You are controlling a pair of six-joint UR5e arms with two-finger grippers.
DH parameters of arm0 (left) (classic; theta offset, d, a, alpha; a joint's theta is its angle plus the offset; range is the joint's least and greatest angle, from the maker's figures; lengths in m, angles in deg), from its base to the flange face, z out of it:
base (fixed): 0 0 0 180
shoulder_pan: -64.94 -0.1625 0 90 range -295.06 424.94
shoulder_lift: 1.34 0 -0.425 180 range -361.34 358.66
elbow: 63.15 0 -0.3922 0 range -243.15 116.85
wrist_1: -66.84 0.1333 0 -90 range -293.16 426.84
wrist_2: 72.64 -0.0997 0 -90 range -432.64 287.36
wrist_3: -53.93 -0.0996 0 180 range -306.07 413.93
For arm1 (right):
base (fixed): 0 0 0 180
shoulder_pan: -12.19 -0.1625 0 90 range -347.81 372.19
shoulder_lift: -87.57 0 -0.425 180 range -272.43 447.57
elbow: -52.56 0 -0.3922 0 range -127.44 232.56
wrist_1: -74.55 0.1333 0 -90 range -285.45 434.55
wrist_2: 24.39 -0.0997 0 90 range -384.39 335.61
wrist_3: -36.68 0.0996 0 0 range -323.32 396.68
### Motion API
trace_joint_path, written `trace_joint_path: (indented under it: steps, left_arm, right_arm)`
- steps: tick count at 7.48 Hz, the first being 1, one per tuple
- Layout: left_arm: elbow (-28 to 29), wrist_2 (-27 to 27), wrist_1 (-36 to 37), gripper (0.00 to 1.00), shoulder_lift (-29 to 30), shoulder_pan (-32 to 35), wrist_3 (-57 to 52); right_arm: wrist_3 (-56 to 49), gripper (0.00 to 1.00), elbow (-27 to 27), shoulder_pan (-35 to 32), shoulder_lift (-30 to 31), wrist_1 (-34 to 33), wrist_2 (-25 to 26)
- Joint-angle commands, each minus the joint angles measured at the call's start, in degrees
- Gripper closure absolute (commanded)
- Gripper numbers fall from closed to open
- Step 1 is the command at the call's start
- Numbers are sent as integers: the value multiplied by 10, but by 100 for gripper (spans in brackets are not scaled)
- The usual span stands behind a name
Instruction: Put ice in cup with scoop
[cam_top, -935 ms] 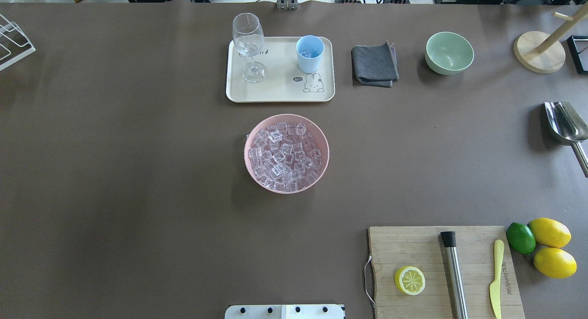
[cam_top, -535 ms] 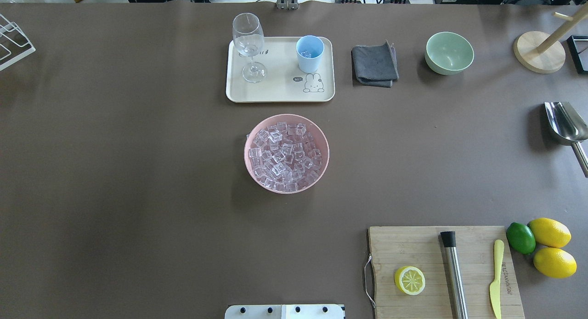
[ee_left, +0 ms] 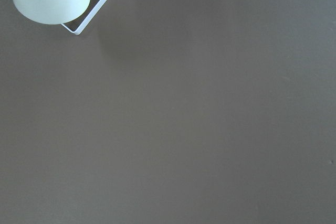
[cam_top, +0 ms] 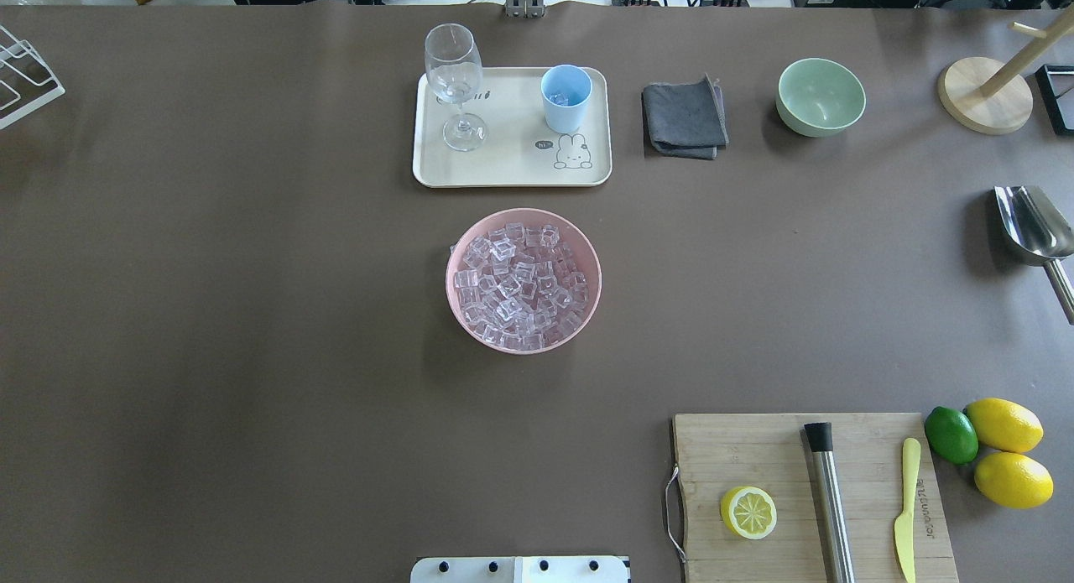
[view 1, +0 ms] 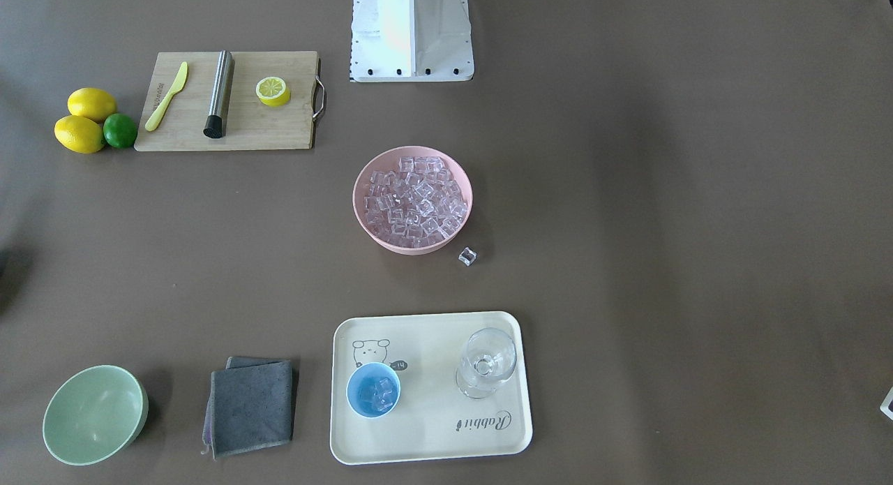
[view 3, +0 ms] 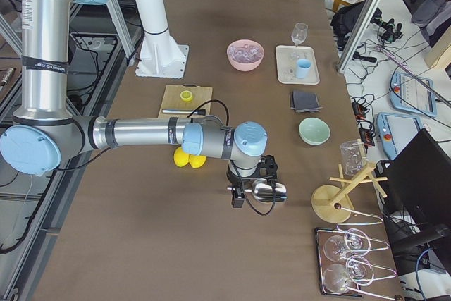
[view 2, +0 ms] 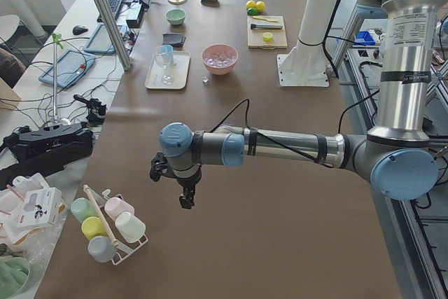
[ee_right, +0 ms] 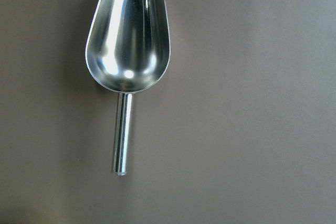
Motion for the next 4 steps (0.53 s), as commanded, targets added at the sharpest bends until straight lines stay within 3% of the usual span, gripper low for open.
trace_joint_path:
  steps: [1,4]
  left_arm:
    - [5,0,0,1,0,1,0]
    - [5,0,0,1,0,0,0]
  right_arm:
    - [0,1,4,0,0,0,-4]
    - [0,1,1,0,2,-1,-3]
